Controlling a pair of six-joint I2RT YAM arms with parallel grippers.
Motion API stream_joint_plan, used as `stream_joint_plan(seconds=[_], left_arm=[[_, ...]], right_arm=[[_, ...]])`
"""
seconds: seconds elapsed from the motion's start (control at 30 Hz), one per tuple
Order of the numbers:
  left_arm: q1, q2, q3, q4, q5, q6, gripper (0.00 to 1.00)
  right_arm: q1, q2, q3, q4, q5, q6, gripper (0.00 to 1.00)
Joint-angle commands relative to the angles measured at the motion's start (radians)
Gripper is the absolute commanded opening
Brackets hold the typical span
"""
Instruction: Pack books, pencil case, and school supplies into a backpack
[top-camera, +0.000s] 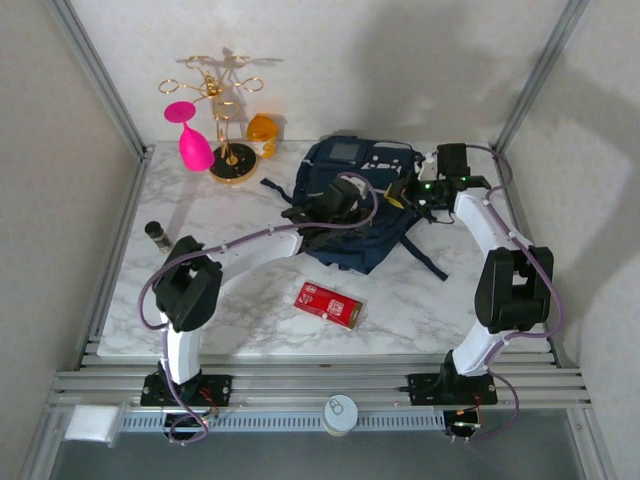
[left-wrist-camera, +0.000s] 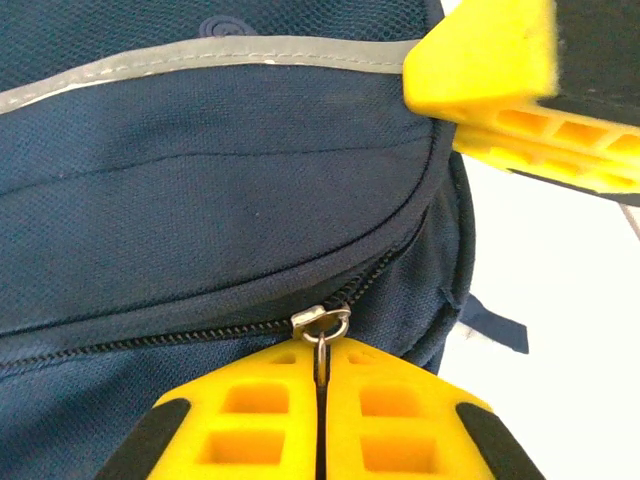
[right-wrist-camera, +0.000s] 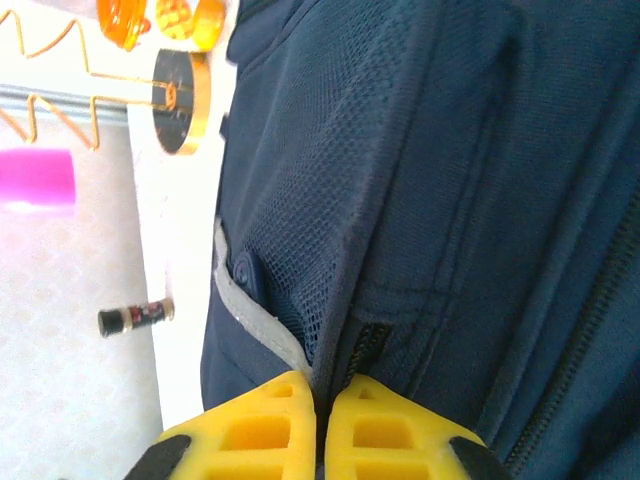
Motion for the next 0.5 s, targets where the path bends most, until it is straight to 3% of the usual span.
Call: stream_joint_plan(seconds=[0.0, 0.03, 0.2, 0.33, 0.47], left_arm=[[-0.032, 0.023, 0.054, -0.093, -0.021, -0.100, 0.00], [-0.025, 0.025, 0.046, -0.096, -0.029, -0.111, 0.00], [-0.017, 0.030, 0.019, -0.044, 0.025, -0.121, 0.00], [-0.017, 0.033, 0.010, -0.011, 0.043, -0.124, 0.00], [-0.013, 0.043, 0.013, -0.012, 0.045, -0.128, 0.00]], right_arm=[[-0.013, -0.003, 0.034, 0.106, 0.116, 0.003, 0.21], [0.003, -0.015, 0.015, 0.117, 0.129, 0.027, 0.28], [0.076, -0.099, -0.123, 0.215, 0.159, 0.176, 0.40], [0.134, -0.160, -0.240, 0.335, 0.185, 0.306, 0.38], [0.175, -0.169, -0.252, 0.330, 0.233, 0.329, 0.37]])
